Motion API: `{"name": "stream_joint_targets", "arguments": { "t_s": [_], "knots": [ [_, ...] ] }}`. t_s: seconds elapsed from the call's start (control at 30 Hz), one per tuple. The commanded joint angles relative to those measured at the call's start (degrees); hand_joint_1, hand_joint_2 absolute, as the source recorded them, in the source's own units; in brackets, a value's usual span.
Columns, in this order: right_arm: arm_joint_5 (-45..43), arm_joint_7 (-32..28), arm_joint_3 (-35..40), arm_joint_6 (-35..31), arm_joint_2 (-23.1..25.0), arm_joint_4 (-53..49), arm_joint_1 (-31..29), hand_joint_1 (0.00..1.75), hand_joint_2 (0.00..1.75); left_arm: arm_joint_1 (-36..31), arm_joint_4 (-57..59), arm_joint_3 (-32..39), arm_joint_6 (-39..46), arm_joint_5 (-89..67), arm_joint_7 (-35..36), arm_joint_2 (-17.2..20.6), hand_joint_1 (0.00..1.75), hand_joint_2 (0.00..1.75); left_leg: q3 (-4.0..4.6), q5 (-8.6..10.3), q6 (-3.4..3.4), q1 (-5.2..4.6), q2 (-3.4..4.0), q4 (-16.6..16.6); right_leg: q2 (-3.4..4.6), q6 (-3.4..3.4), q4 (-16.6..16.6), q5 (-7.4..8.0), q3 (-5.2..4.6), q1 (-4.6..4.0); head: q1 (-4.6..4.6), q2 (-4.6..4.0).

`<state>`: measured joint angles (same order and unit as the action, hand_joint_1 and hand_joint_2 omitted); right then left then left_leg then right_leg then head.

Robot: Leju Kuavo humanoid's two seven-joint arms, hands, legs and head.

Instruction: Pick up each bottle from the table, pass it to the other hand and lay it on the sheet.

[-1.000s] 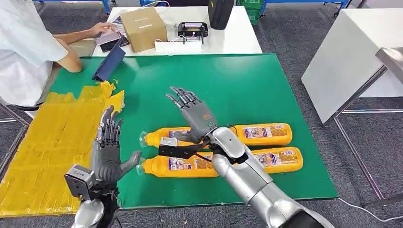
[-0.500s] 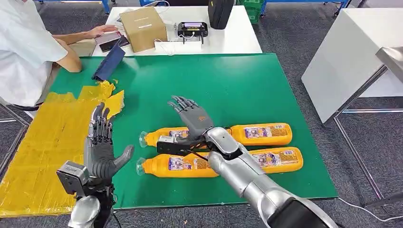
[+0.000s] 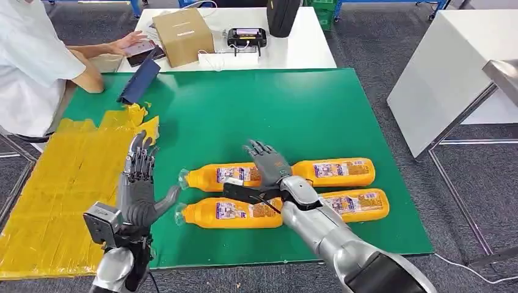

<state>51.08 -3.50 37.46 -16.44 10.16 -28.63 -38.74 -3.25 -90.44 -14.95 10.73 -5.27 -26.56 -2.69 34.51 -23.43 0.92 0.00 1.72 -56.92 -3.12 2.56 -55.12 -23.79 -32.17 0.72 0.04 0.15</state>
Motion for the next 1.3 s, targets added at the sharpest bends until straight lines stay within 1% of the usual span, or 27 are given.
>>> {"name": "stream_joint_targets", "arguments": {
  "t_s": [0.03,0.2,0.37,0.4,0.43,0.47,0.5,0.6,0.7,0.8,0.9,0.97,1.07,1.2,1.27,1.3],
  "knots": [
    [0.0,-0.29,-1.01,-0.3,-0.46,5.54,-2.02,0.0,1.75,-2.48,3.88,-1.47,-0.2,0.17,0.13,0.24,0.0,1.75,-0.15,-0.06,-0.08,0.05,-0.32,-0.02,0.12,-0.12,-0.03,-0.12,0.2,0.0,0.02,0.0],
    [0.39,0.41,-1.34,0.16,-0.4,6.11,-1.96,0.0,1.75,-2.61,3.75,-1.94,-0.55,0.14,-0.08,0.46,0.0,1.75,-0.05,-0.01,-0.03,0.01,-0.14,0.02,0.05,-0.04,0.0,-0.04,0.08,0.02,0.02,0.0],
    [0.39,-0.84,-1.73,0.9,-1.0,7.56,-1.69,0.0,1.75,-3.17,4.56,-2.53,-1.23,0.46,-0.48,0.55,0.0,1.75,-0.14,-0.05,-0.07,0.05,-0.33,-0.01,0.07,-0.11,0.0,-0.11,0.21,-0.01,0.02,0.0],
    [1.23,-1.01,-1.24,1.02,-1.07,7.97,-1.77,0.0,1.75,-3.27,4.77,-2.6,-1.5,0.74,-0.67,0.53,0.0,1.75,-0.09,-0.01,-0.04,0.03,-0.23,0.03,0.01,-0.06,0.03,-0.06,0.14,0.0,0.02,0.0],
    [2.8,-0.53,-0.26,0.68,-1.11,8.31,-1.88,0.0,1.75,-3.37,4.98,-2.67,-1.67,0.89,-0.77,0.47,0.0,1.75,-0.15,-0.05,-0.08,0.06,-0.35,-0.01,0.07,-0.11,0.01,-0.12,0.24,-0.01,0.02,0.0],
    [4.51,0.31,0.94,0.13,-1.08,8.62,-2.05,0.0,1.75,-3.49,5.2,-2.77,-1.79,0.97,-0.82,0.41,0.0,1.75,-0.09,-0.01,-0.04,0.03,-0.22,0.03,0.03,-0.07,0.02,-0.06,0.15,0.01,0.02,0.0],
    [6.06,0.9,2.16,-0.04,-1.01,8.9,-2.27,0.0,1.75,-3.54,5.3,-2.82,-1.83,0.99,-0.84,0.38,0.0,1.75,-0.14,-0.04,-0.06,0.04,-0.27,0.02,0.09,-0.1,0.01,-0.09,0.21,0.0,0.02,0.0],
    [11.21,2.82,6.18,0.38,-0.35,9.62,-3.16,0.0,1.75,-3.96,5.9,-3.04,-2.17,1.22,-0.94,0.23,0.0,1.75,-0.05,-0.02,-0.04,0.01,-0.12,0.01,0.08,-0.05,0.0,-0.04,0.09,0.01,0.02,0.0],
    [17.4,4.95,10.8,0.11,0.27,10.14,-4.28,0.0,1.75,-4.12,6.15,-3.22,-2.38,1.34,-0.99,0.32,0.0,1.75,-0.08,-0.07,-0.08,0.03,-0.17,-0.04,0.2,-0.11,-0.06,-0.1,0.12,0.01,0.02,0.0],
    [20.29,5.42,12.63,-0.1,0.66,10.24,-4.93,0.0,1.75,-4.13,6.19,-3.44,-2.8,1.51,-1.13,0.53,0.0,1.75,-0.03,-0.04,-0.06,0.02,-0.09,-0.03,0.19,-0.08,-0.05,-0.05,0.04,0.0,0.02,0.0],
    [20.84,5.09,12.65,-0.2,0.78,10.27,-5.13,0.0,1.75,-4.43,6.57,-3.72,-3.11,1.66,-1.18,0.62,0.0,1.75,-0.07,-0.08,-0.08,0.04,-0.18,-0.07,0.22,-0.11,-0.08,-0.1,0.11,0.0,0.02,0.0],
    [24.04,6.35,14.98,-0.97,0.72,10.5,-5.49,0.0,1.75,-4.57,6.81,-3.83,-3.54,2.05,-1.13,0.73,0.0,1.75,-0.04,-0.03,-0.04,0.03,-0.15,-0.01,0.1,-0.06,-0.01,-0.05,0.09,0.0,0.02,0.0],
    [24.41,5.97,14.92,-1.9,1.05,10.48,-4.77,0.0,1.75,-4.75,7.14,-3.99,-3.75,2.22,-1.08,0.86,0.0,1.75,-0.08,-0.03,-0.05,0.03,-0.18,0.01,0.11,-0.08,0.0,-0.06,0.13,0.0,0.02,0.0],
    [22.1,4.62,12.57,-2.4,1.3,10.34,-4.23,0.0,1.75,-4.81,7.21,-4.25,-3.94,2.45,-1.16,0.92,0.0,1.75,-0.12,-0.03,-0.07,0.05,-0.18,0.03,0.1,-0.09,0.02,-0.06,0.16,-0.01,0.02,0.0],
    [16.69,2.3,7.78,-1.2,1.69,10.04,-3.86,0.0,1.75,-4.96,7.53,-4.44,-3.96,2.45,-1.16,0.83,0.0,1.75,-0.1,-0.02,-0.06,0.03,-0.18,0.03,0.07,-0.08,0.02,-0.06,0.14,0.0,0.02,0.0],
    [11.71,1.06,3.46,1.09,2.09,10.08,-3.76,0.0,1.75,-5.17,7.77,-4.57,-3.96,2.45,-1.16,0.74,0.0,1.75,-0.16,-0.05,-0.08,0.05,-0.24,0.03,0.12,-0.11,0.01,-0.09,0.2,-0.01,0.02,0.0]
  ]
}}
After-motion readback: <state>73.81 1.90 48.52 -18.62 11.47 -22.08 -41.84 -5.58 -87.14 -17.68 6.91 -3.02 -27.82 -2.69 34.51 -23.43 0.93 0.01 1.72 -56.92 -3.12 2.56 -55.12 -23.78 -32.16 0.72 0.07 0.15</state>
